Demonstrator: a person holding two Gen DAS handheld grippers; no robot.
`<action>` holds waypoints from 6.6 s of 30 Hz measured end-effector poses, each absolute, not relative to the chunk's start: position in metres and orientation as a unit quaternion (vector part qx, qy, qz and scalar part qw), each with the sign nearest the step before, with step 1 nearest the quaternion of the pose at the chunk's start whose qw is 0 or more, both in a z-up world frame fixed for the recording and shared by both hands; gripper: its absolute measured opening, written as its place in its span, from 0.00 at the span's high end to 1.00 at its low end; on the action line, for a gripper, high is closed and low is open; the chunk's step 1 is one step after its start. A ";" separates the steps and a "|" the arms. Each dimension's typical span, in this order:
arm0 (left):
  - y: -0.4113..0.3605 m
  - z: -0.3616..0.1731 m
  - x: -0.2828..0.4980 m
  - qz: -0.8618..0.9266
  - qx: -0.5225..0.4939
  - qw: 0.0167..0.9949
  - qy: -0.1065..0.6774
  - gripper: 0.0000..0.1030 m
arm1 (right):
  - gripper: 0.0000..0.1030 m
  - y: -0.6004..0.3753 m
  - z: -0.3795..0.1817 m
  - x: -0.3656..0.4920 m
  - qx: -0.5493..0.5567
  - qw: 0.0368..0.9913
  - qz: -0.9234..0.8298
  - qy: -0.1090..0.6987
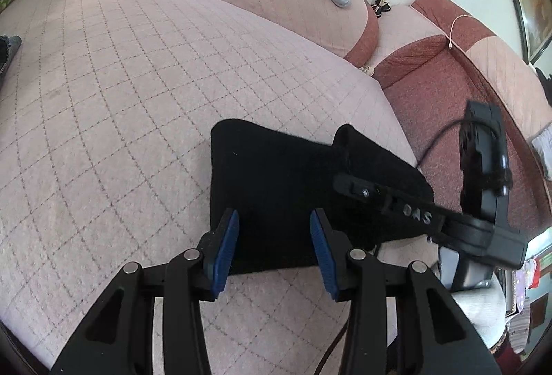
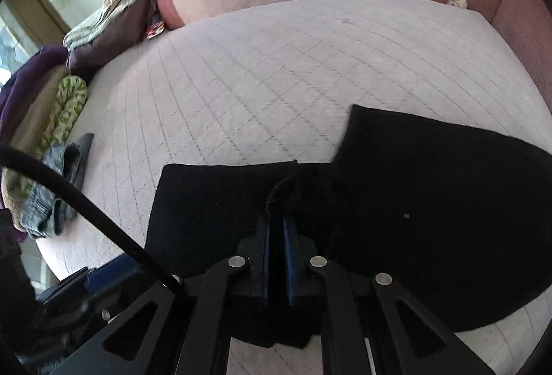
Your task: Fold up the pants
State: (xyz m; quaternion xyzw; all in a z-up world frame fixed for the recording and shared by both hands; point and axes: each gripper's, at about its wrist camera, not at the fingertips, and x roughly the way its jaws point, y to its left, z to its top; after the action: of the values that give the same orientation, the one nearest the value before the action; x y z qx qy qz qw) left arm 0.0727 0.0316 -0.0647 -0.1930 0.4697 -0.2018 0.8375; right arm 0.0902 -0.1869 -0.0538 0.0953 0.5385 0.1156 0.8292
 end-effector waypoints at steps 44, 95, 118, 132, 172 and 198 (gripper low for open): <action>-0.328 -0.034 0.187 -0.398 0.045 0.735 0.547 0.54 | 0.45 -0.529 -0.091 -0.011 0.412 0.785 0.043 0.461; 0.026 -0.054 0.162 -0.347 -0.250 0.754 0.498 0.90 | 0.81 -0.140 -0.035 0.086 0.100 0.822 0.246 0.503; 0.117 -0.043 0.136 -0.257 -0.306 0.787 0.471 0.73 | 0.29 -0.165 0.002 0.050 0.130 0.846 0.293 0.426; -0.003 -0.048 0.114 -0.312 -0.165 0.786 0.507 0.85 | 0.29 -0.304 -0.028 0.067 0.231 0.853 0.136 0.448; 0.083 -0.022 0.099 -0.261 -0.271 0.803 0.462 0.81 | 0.48 -0.260 0.007 0.129 0.160 0.861 0.197 0.440; 0.069 -0.035 0.046 -0.161 -0.201 0.846 0.467 0.65 | 0.43 -0.290 -0.041 0.023 0.231 0.871 0.117 0.417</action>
State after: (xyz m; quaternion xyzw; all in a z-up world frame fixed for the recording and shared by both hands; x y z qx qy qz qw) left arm 0.0456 0.0693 -0.0349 -0.2014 0.4671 -0.1614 0.8457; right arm 0.0226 -0.2900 -0.0413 0.2313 0.4168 0.1167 0.8713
